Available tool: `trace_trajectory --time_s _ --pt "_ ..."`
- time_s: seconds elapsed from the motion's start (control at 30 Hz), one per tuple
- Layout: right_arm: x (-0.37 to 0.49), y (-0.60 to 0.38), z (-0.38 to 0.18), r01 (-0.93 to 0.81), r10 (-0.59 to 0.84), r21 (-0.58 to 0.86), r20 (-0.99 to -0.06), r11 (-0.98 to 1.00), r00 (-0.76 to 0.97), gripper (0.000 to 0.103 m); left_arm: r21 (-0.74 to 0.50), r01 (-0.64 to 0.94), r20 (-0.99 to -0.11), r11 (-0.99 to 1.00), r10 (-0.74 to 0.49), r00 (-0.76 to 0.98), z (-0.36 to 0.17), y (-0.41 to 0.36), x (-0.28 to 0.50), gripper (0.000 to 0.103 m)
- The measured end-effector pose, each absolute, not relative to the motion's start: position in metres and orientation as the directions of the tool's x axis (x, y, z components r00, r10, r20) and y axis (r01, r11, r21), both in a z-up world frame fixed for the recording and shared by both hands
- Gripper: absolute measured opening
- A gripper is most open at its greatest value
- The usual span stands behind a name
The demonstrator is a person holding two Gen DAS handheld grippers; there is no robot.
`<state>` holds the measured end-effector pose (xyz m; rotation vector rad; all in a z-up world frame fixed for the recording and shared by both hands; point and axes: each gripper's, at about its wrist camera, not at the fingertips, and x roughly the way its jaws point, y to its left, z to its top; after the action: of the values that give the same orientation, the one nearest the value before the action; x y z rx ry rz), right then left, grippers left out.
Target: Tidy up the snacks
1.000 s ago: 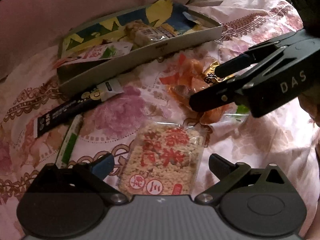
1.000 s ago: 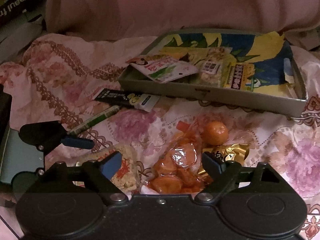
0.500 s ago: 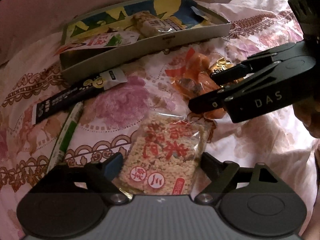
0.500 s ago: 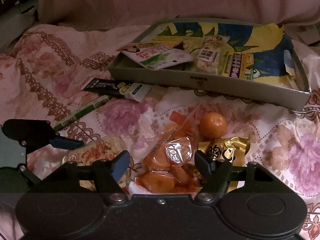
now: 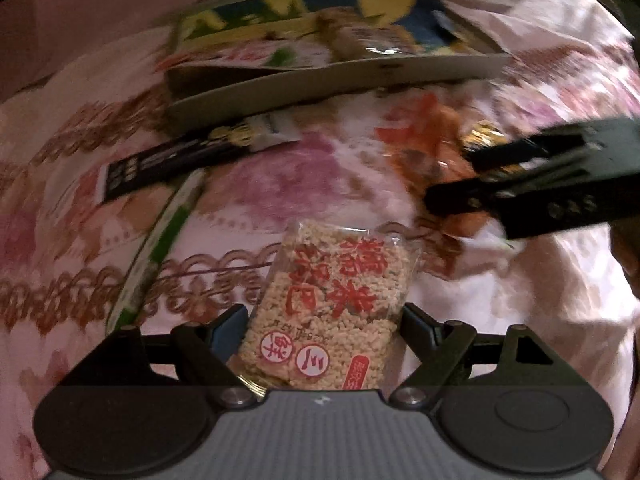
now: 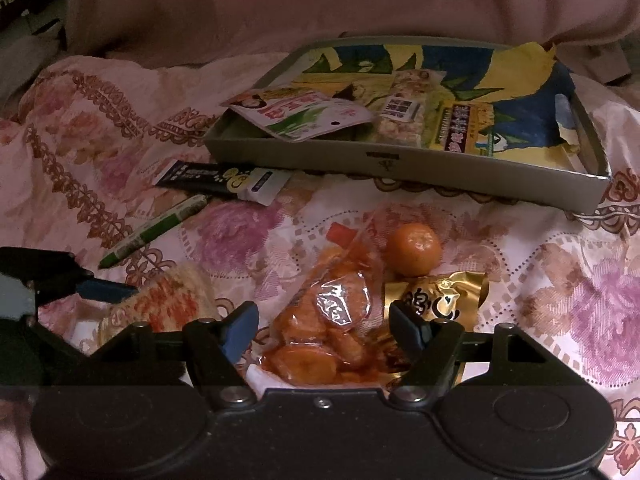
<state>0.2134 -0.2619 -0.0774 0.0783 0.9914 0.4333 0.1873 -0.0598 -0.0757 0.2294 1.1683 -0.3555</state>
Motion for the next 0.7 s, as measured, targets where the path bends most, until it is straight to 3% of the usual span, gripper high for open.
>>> trace_trajectory --time_s 0.27,0.5,0.7 --pt "0.203 -0.242 -0.078 -0.428 0.375 0.167 -0.801 0.888 0.466 0.080 -0.011 0.192 -0.925 0.981 -0.083 0.370 -0.076 -0.031 0.204 0.085" --pt "0.190 -0.223 -0.087 -0.507 0.336 0.062 -0.816 0.860 0.470 0.082 -0.033 0.152 -0.924 0.988 -0.088 0.371 -0.074 -0.025 0.207 0.085" --pt "0.191 -0.224 -0.086 -0.473 0.315 0.055 -0.812 0.879 0.491 0.064 -0.045 0.145 -0.922 0.988 -0.098 0.375 -0.074 -0.025 0.208 0.085"
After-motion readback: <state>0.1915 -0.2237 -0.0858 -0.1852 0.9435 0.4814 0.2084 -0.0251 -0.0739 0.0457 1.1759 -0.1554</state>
